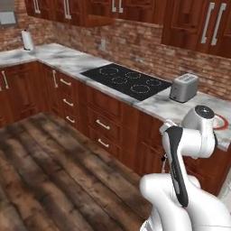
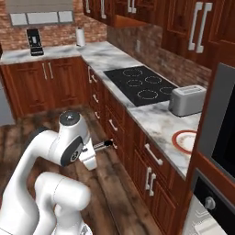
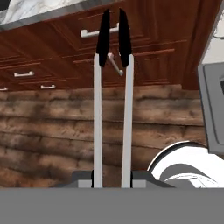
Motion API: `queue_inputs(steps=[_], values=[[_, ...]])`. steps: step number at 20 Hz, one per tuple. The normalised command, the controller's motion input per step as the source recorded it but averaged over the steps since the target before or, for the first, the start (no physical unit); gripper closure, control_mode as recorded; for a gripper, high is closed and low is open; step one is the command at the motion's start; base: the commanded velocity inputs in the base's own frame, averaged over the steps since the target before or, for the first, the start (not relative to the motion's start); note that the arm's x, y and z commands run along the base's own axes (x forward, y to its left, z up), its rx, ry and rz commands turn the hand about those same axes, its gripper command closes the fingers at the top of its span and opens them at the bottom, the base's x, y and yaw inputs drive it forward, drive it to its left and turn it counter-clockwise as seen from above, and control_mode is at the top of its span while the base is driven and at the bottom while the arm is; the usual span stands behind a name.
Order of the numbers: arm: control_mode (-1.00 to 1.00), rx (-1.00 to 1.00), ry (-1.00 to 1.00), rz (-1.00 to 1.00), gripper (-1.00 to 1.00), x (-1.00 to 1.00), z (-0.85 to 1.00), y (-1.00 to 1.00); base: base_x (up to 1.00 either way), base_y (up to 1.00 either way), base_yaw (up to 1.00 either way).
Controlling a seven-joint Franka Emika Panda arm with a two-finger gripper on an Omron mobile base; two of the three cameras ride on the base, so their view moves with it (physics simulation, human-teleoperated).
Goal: Pick up the tongs from the counter and place them near the plate next to the oven.
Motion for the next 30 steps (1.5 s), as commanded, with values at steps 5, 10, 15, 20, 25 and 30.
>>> queue_inputs(steps=[5,10,15,20,25,30], values=[[1.00,0.00,0.00,0.00,1.00,0.00,0.00,0.00,0.40,0.19,-0.42],[1.00,0.00,0.00,0.00,1.00,0.00,0.00,0.00,0.58,0.41,-0.38],[1.00,0.00,0.00,0.00,1.00,0.00,0.00,0.00,0.45,0.33,-0.43],[1.00,0.00,0.00,0.00,1.00,0.00,0.00,0.00,0.44,0.38,-0.46],[1.00,0.00,0.00,0.00,1.00,0.00,0.00,0.00,0.54,0.55,-0.38],[1.00,0.00,0.00,0.00,1.00,0.00,0.00,0.00,0.64,0.21,-0.34]])
